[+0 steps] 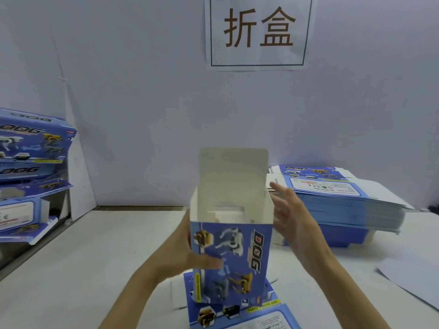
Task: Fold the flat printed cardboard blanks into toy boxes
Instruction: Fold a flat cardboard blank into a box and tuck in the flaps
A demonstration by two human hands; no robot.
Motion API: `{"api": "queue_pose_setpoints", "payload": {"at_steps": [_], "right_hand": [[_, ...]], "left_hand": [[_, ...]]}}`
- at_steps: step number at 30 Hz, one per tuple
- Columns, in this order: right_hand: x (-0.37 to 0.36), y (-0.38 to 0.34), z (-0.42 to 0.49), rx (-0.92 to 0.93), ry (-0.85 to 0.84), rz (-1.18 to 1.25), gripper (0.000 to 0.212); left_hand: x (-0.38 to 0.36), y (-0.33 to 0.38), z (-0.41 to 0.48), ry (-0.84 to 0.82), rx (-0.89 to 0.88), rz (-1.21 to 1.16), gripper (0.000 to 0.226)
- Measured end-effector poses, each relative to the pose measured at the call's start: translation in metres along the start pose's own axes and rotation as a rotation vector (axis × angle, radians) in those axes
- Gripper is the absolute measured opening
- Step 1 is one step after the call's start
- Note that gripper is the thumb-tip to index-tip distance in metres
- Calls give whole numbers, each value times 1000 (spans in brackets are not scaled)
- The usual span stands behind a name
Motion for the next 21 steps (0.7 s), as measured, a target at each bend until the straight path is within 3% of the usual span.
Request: {"api": "queue_pose_setpoints", "payload": {"at_steps": [6, 13, 16, 19, 21], "right_hand": [[-6, 25, 0, -65, -26, -31, 50], [-7, 52, 1, -302, -69, 490, 52], [-10, 77, -10, -383, -137, 436, 63], [-14, 86, -15, -410, -239, 337, 57], [-6, 79, -7, -391, -201, 275, 60]], "left_hand": [[-12, -33, 4, 31, 58, 36, 90], [-12, -38, 3, 44, 68, 8, 91], [-16, -38, 2, 24, 72, -4, 91], [-17, -38, 3, 37, 77, -6, 91], [-14, -38, 2, 64, 81, -2, 93]]}}
Point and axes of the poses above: each hand's wrist, its own z-axis towards the middle knuckle, its own x-axis out of the back of the hand, y = z × x, the point moved 10 cm from there along z, towards the middle knuckle, and after that the axes turned 15 degrees about y, right-handed, at the moved point
